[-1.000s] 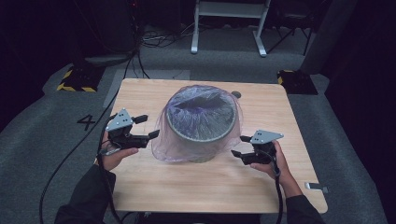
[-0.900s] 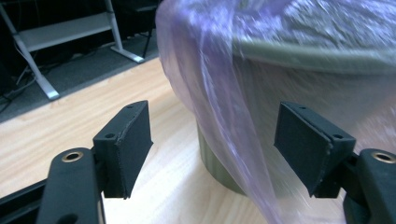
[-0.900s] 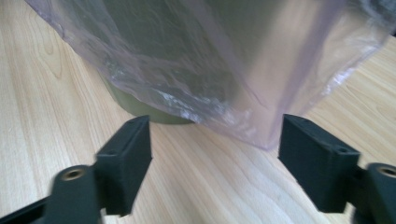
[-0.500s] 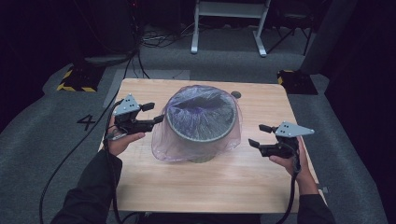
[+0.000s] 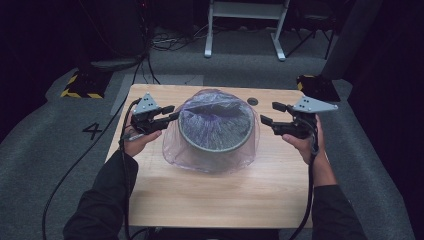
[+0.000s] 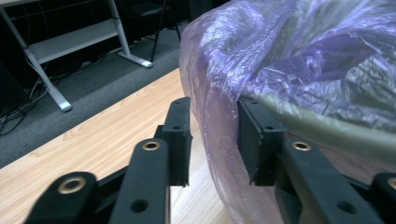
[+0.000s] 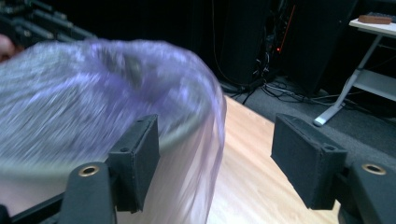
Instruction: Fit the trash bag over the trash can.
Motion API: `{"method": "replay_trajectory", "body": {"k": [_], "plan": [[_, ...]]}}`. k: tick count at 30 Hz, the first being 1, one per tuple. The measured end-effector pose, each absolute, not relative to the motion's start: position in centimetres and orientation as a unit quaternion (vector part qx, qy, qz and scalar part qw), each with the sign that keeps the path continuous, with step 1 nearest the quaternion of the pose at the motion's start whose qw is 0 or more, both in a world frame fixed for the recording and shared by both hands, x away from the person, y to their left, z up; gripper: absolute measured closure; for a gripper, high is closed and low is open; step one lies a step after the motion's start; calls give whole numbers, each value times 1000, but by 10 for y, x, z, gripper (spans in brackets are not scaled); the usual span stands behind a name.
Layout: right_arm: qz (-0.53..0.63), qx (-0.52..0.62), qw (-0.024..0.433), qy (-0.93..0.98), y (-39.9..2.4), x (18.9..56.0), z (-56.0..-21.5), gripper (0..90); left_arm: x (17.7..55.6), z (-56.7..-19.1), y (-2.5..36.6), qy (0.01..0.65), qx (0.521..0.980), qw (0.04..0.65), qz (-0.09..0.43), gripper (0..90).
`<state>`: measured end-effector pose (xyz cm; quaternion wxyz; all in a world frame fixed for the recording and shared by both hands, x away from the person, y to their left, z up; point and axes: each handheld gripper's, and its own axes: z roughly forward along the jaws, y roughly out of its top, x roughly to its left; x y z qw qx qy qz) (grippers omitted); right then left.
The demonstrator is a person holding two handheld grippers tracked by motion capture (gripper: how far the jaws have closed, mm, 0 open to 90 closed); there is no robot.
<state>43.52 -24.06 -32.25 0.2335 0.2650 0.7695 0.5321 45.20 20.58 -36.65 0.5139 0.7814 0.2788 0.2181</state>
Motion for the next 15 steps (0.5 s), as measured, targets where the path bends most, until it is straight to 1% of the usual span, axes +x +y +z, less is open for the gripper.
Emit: {"method": "replay_trajectory", "body": {"k": [4,7,10,12,14,15], "plan": [[523,259,220,781,-223,452,-318,327,459,-366,204,269,783,520,210,758],[511,259,211,792,-207,464,-317,340,464,-366,203,267,784,522,204,785],[493,251,211,805,-195,473,-317,370,468,-366,202,266,785,522,204,788],[481,252,220,811,-189,477,-316,407,470,-366,201,265,785,522,203,797],[483,249,212,812,-187,482,-317,474,472,-366,200,263,785,524,202,814],[478,248,213,815,-185,484,-317,524,474,-366,199,262,785,524,202,822]]}}
